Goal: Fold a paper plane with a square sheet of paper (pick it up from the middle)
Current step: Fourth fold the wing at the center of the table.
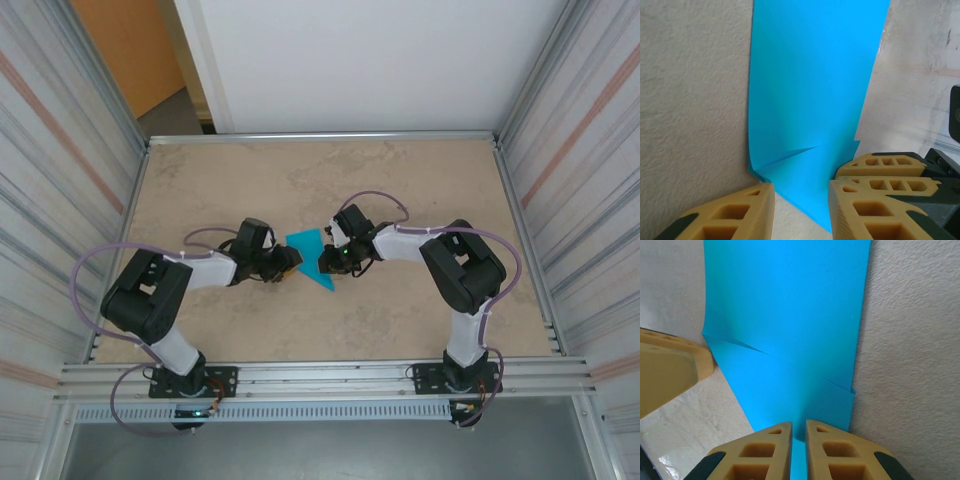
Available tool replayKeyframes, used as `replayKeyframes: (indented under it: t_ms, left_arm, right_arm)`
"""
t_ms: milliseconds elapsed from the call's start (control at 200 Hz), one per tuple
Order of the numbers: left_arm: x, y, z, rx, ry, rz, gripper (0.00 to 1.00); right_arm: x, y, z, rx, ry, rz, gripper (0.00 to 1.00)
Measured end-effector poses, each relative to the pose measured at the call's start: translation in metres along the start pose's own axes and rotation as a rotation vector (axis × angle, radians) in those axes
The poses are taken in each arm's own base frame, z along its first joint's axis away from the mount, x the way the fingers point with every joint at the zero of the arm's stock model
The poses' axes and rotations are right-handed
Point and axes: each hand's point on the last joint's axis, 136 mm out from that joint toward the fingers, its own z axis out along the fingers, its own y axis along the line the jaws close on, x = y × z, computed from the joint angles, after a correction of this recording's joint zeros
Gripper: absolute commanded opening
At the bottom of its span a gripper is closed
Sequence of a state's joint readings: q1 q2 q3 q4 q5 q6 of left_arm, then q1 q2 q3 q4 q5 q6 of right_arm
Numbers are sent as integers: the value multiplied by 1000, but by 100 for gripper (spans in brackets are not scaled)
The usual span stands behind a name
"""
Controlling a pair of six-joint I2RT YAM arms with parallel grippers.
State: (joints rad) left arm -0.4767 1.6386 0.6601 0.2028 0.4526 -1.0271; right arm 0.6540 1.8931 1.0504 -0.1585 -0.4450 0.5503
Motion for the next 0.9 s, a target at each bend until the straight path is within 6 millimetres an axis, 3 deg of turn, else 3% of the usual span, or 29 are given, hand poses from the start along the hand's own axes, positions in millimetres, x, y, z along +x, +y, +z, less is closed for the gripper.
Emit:
replayKeyframes:
  t_ms: [486,902]
  left_arm:
    - [-1,5,2,-26,2,-34,33]
    - [-3,-12,4,60,18,-7,30]
  right_arm:
    - [0,-1,0,-1,-1,2,16]
    - [-1,-2,0,-6,-6,3,15]
